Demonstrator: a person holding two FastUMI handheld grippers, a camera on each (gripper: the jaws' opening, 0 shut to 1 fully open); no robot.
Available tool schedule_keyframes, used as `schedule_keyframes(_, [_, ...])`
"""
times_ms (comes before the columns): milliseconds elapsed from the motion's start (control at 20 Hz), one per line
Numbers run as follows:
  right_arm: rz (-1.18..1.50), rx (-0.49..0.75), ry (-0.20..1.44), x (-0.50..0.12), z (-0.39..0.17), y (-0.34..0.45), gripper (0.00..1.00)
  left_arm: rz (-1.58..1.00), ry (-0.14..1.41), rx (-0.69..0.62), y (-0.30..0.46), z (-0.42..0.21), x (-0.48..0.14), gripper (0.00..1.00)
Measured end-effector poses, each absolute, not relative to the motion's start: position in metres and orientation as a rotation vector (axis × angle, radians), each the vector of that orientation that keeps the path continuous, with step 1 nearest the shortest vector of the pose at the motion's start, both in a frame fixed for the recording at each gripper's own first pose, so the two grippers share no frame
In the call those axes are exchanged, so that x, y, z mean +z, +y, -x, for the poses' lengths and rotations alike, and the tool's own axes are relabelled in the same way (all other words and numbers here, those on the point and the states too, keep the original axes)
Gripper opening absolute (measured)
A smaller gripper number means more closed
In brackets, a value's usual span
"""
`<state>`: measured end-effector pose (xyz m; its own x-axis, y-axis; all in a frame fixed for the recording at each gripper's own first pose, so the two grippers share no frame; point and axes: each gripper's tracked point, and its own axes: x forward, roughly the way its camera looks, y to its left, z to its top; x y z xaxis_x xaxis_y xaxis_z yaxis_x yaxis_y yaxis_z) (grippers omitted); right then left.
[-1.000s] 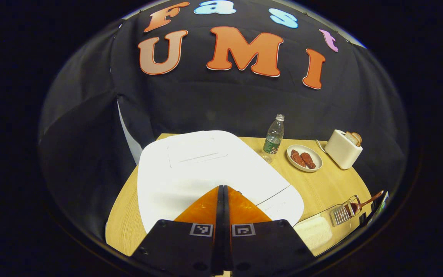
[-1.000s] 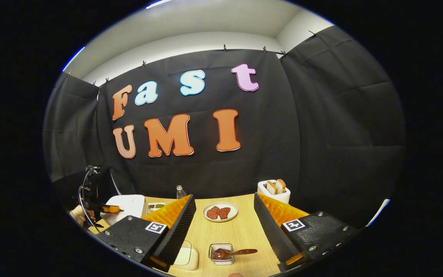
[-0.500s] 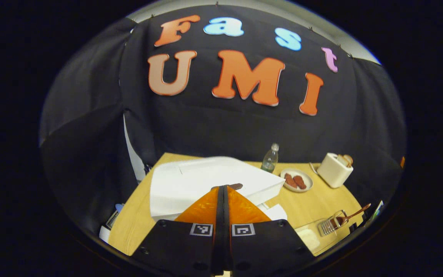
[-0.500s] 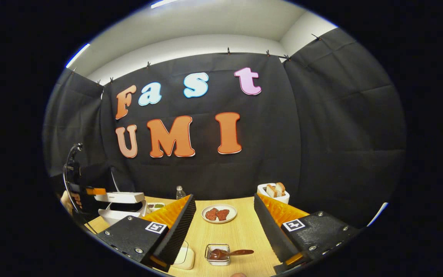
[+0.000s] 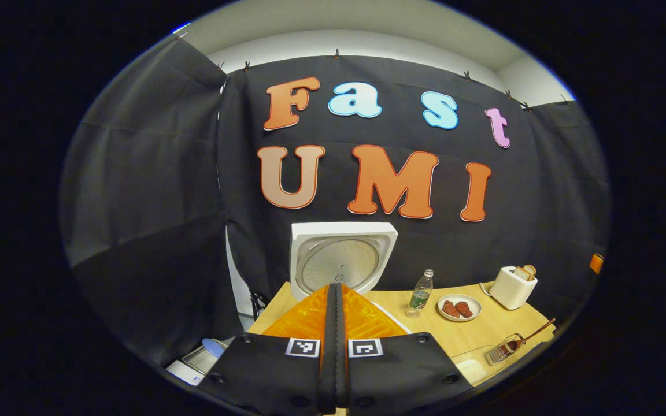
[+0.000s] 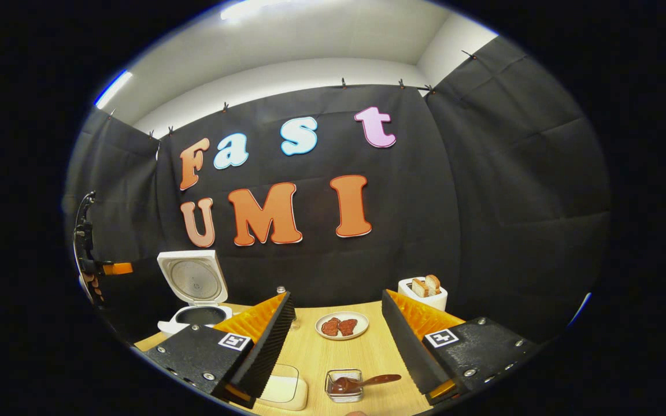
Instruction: Close the left gripper, press the button to open the rice cooker; take a wooden spoon from the chopstick holder with the right hand, scoop a spoonful of rice and pour it into the rice cooker, then put the wooden spoon back into the chopstick holder.
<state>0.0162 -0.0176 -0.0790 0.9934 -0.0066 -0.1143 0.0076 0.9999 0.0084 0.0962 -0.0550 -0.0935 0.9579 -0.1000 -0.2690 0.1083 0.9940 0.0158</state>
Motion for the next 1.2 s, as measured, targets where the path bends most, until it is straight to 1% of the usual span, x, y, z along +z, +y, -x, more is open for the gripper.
schedule_keyframes(150, [-0.005,-0.036,0.107,-0.086,-0.016,-0.02,0.94,-0.051,0.251,-0.054,-0.034,-0.092,-0.087,0.05])
schedule_keyframes(200, [0.002,-0.036,0.112,-0.089,-0.016,-0.019,0.94,-0.057,0.244,-0.042,-0.029,-0.09,-0.085,0.09])
schedule_keyframes(250, [0.003,-0.039,0.121,-0.094,-0.016,-0.02,0.94,-0.059,0.235,-0.039,-0.026,-0.093,-0.085,0.1])
schedule_keyframes(300, [-0.002,-0.044,0.13,-0.098,-0.015,-0.021,0.94,-0.06,0.228,-0.045,-0.026,-0.09,-0.084,0.15])
schedule_keyframes(350, [-0.01,-0.05,0.138,-0.102,-0.016,-0.023,0.94,-0.06,0.224,-0.039,-0.021,-0.087,-0.085,0.33])
schedule_keyframes(400, [-0.02,-0.057,0.143,-0.108,-0.016,-0.025,0.94,-0.052,0.221,-0.039,-0.017,-0.084,-0.085,0.38])
schedule_keyframes(600, [-0.043,-0.115,0.172,-0.147,-0.013,-0.04,0.94,-0.008,0.211,-0.044,-0.005,-0.084,-0.089,0.81])
schedule_keyframes(650, [-0.047,-0.14,0.176,-0.158,-0.011,-0.047,0.94,-0.002,0.204,-0.044,-0.001,-0.085,-0.09,0.84])
schedule_keyframes(700, [-0.054,-0.169,0.175,-0.167,-0.01,-0.053,0.94,0.003,0.196,-0.036,0.004,-0.085,-0.09,0.84])
schedule_keyframes(850, [-0.105,-0.234,0.184,-0.199,-0.005,-0.071,0.94,0.007,0.168,-0.006,0.021,-0.083,-0.086,1.0])
schedule_keyframes(1200, [-0.266,-0.317,0.262,-0.274,0.003,-0.089,0.95,-0.013,0.154,0.001,0.042,-0.075,-0.092,1.0])
